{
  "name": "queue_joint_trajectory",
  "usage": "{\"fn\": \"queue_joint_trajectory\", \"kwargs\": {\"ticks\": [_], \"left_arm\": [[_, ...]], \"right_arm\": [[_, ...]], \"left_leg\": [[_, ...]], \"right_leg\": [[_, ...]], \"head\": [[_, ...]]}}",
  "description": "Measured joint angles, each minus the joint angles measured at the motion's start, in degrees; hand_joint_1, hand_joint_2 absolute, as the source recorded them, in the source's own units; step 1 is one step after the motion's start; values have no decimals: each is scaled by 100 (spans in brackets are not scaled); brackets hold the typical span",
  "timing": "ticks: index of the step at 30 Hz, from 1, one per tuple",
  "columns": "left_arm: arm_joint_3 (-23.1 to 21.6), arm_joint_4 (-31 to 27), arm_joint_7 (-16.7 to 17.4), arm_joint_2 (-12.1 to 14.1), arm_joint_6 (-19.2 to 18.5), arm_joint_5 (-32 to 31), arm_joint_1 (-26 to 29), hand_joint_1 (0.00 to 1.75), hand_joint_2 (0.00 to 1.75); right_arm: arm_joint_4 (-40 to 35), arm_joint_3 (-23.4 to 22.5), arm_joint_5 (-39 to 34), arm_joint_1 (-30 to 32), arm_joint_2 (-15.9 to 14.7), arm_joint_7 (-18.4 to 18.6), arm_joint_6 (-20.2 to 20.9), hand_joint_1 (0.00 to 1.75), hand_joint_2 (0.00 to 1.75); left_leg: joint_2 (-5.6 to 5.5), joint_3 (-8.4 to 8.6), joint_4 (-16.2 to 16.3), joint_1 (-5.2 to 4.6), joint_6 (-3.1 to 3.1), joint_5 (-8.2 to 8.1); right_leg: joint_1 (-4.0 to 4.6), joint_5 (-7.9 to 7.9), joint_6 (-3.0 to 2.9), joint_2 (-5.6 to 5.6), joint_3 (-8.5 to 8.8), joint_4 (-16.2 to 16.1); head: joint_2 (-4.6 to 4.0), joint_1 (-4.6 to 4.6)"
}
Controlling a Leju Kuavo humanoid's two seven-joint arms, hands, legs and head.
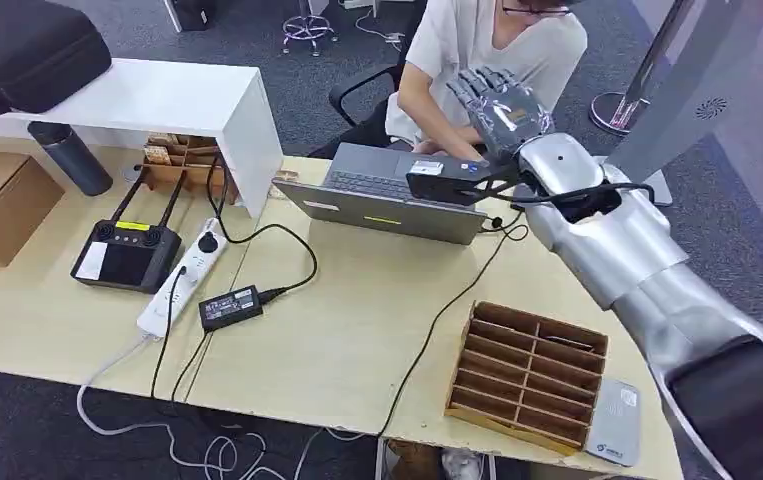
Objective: Pass the card to the sensor for recognition and then transmit it.
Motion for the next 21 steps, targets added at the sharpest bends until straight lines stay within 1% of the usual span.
{"fn": "queue_joint_trajectory", "kwargs": {"ticks": [3,8,12,16,18,21], "left_arm": [[44,0,0,2,22,0,26,0,175],[74,0,0,2,48,0,54,0,175],[85,0,2,2,50,0,54,0,175],[140,0,9,2,87,0,74,0,175],[179,0,4,2,105,0,87,0,175],[265,0,-4,7,122,0,146,0,175]], "right_arm": [[0,-24,-4,59,-158,9,-84,0,175],[-24,-57,-11,132,-365,11,-92,0,175],[-43,-59,-11,155,-422,13,-92,0,175],[-46,-96,-7,192,-558,144,-92,0,175],[-37,-151,-2,214,-720,192,-94,0,175],[66,-271,13,219,-1131,249,-114,0,175]], "left_leg": [[0,-1,1,0,0,0],[0,-3,1,-2,0,0],[12,0,1,-2,0,-1],[10,0,1,0,0,0],[-8,-2,2,0,1,1],[-18,-9,6,-2,3,2]], "right_leg": [[0,0,0,0,1,-1],[-2,1,1,1,0,-2],[-1,3,0,13,-5,-2],[0,3,0,9,-6,-1],[1,3,0,-9,-5,-3],[-1,4,2,-21,-1,-8]], "head": [[0,0],[0,2],[0,0],[0,-2],[0,0],[0,0]]}}
